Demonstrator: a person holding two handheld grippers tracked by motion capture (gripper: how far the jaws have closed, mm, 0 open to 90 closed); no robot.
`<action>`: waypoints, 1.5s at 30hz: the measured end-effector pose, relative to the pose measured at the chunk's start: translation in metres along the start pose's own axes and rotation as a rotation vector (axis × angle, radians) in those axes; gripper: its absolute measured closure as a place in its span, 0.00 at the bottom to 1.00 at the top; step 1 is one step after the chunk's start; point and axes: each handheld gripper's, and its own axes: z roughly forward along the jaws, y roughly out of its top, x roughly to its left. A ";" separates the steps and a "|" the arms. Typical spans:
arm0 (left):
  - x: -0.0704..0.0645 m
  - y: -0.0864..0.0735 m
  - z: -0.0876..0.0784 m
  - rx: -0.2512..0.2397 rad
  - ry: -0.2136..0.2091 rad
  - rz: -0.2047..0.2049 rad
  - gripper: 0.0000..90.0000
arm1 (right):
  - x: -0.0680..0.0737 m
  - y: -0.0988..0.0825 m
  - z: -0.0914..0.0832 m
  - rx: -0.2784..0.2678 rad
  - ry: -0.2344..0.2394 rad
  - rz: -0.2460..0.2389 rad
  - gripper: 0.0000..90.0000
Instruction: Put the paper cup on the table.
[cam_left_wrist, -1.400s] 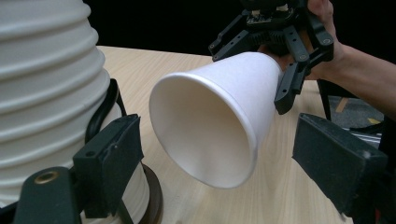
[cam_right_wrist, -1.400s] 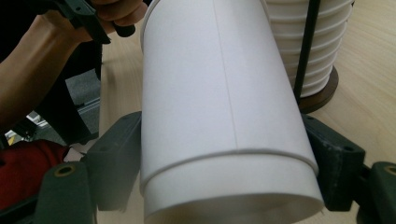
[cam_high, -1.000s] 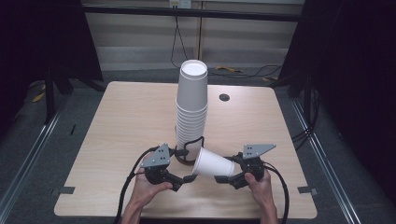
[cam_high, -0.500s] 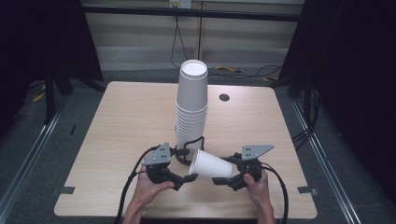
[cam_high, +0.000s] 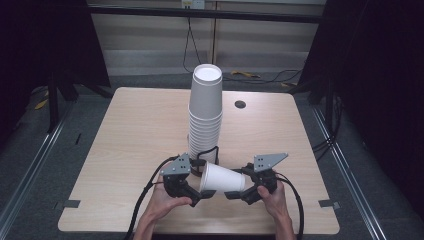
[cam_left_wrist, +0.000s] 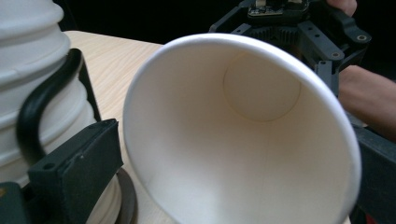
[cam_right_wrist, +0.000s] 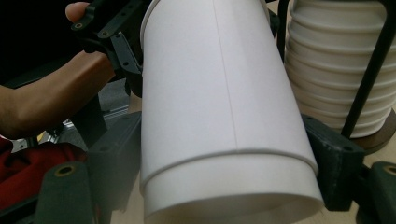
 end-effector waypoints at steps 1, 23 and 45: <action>0.001 0.000 0.001 -0.003 -0.009 0.002 0.00 | 0.000 0.000 0.001 0.002 0.002 -0.002 0.25; 0.000 0.004 -0.001 -0.027 -0.095 0.000 0.08 | -0.001 -0.001 0.007 0.010 0.059 -0.041 0.23; 0.001 0.011 -0.008 0.029 -0.017 -0.026 0.11 | -0.001 -0.005 0.003 -0.059 -0.026 -0.008 0.15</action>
